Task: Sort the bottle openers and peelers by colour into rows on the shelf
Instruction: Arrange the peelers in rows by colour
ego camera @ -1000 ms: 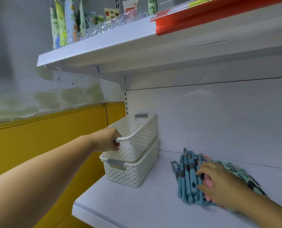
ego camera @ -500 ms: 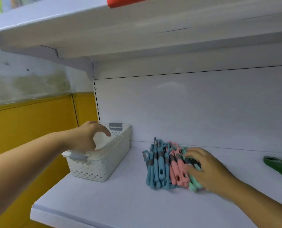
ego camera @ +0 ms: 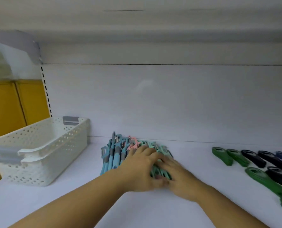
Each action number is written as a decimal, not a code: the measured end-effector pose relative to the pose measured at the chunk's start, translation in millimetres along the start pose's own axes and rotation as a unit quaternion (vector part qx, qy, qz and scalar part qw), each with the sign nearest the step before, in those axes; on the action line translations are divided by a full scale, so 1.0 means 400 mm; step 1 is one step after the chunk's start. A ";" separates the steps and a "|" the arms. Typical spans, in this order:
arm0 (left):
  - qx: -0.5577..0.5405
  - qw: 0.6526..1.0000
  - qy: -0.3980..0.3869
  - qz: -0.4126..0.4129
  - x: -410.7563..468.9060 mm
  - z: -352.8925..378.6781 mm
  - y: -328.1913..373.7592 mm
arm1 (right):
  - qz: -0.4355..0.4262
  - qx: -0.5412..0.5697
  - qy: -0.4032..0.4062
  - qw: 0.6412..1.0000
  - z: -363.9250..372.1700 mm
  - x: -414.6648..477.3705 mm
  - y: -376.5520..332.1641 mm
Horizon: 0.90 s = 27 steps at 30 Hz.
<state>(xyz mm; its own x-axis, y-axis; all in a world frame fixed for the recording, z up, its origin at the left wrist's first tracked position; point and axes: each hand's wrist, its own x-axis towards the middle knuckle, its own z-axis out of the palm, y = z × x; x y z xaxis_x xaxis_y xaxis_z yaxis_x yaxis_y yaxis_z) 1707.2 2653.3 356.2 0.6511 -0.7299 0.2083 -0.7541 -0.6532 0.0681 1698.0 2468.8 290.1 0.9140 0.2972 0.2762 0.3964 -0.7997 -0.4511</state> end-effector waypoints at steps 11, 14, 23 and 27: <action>0.093 0.986 -0.128 -0.055 0.099 0.074 0.013 | 0.231 0.158 0.054 0.958 -0.116 -0.036 0.078; 0.100 0.983 -0.141 -0.060 0.089 0.072 -0.013 | 0.273 0.167 0.033 0.947 -0.144 -0.057 0.081; 0.089 0.978 -0.174 -0.071 0.037 0.032 -0.093 | 0.307 0.168 0.043 0.936 -0.181 -0.078 0.072; 0.082 0.987 -0.130 -0.049 0.068 0.027 -0.061 | 0.305 0.146 0.075 0.938 -0.165 -0.066 0.080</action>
<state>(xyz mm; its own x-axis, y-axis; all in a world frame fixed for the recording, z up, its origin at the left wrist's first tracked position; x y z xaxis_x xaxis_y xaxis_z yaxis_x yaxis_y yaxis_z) 1744.2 2647.2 349.8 0.7360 -0.6751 -0.0497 -0.6766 -0.7312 -0.0870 1680.9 2400.7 324.4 0.9646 -0.2636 -0.0027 -0.1700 -0.6141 -0.7707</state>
